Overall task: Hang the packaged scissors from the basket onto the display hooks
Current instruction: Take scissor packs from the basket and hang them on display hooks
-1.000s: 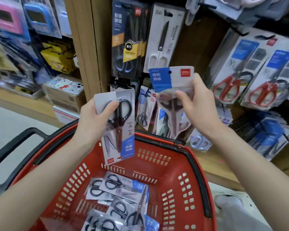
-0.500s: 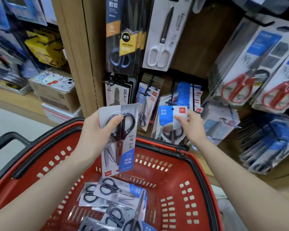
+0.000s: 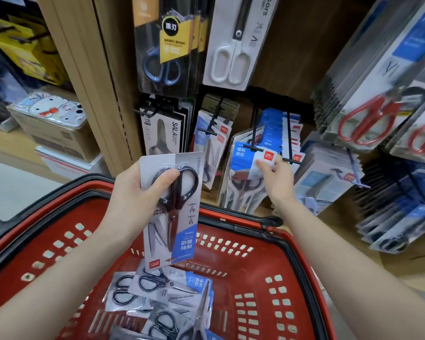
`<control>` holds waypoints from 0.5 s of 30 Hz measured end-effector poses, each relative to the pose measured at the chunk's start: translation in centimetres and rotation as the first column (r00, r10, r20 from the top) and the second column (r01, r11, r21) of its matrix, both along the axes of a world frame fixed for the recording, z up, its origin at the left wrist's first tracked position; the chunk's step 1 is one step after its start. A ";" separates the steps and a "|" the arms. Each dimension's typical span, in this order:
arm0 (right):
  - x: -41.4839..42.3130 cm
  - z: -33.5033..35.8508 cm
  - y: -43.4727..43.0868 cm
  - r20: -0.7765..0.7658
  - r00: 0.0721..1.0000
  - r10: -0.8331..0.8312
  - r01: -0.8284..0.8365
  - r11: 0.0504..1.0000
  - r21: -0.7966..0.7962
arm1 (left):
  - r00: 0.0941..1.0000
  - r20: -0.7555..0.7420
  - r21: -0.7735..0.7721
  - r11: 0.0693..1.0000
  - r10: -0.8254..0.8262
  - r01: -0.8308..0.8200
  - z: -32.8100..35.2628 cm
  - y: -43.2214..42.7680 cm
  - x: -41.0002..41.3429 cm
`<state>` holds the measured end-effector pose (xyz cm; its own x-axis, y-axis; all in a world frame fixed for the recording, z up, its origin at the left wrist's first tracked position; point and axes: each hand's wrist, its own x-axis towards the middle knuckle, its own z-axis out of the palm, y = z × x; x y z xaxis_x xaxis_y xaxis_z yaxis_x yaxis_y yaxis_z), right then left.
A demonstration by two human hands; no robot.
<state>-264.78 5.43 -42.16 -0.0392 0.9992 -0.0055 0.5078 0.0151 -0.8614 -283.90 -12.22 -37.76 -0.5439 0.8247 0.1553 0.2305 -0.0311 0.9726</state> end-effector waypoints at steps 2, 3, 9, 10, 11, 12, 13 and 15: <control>0.8 -0.2 -0.2 0.025 0.999 0.026 -0.027 1.000 0.008 | 1.000 -0.003 0.003 1.000 -0.006 0.006 -0.1 0.3 0.2; 1.4 -0.4 -0.4 0.043 0.998 0.052 -0.053 0.998 0.016 | 1.000 -0.004 0.006 1.000 -0.013 0.013 0.0 0.4 0.4; 5.4 -1.2 -1.1 -0.028 0.999 -0.021 0.023 0.995 0.092 | 0.998 -0.014 0.020 0.998 -0.064 0.065 0.2 1.2 1.4; 5.8 -1.1 -1.0 -0.065 0.997 -0.049 0.055 0.994 0.096 | 0.998 -0.012 0.019 0.997 -0.068 0.068 0.2 1.3 1.6; 6.0 -1.2 -0.9 -0.088 0.994 -0.065 0.074 0.992 0.102 | 0.997 -0.010 0.017 0.997 -0.072 0.072 0.2 1.5 1.8; 6.1 -1.2 -0.7 -0.108 0.991 -0.078 0.089 0.991 0.102 | 0.997 -0.011 0.018 0.997 -0.077 0.077 0.2 1.6 2.0; 6.1 -1.1 -0.6 -0.125 0.988 -0.085 0.098 0.990 0.102 | 0.996 -0.017 0.019 0.996 -0.083 0.083 0.2 1.7 2.2; 5.9 -1.1 -0.1 -0.138 0.986 -0.090 0.104 0.989 0.103 | 0.995 -0.026 0.022 0.995 -0.098 0.099 0.4 1.9 2.7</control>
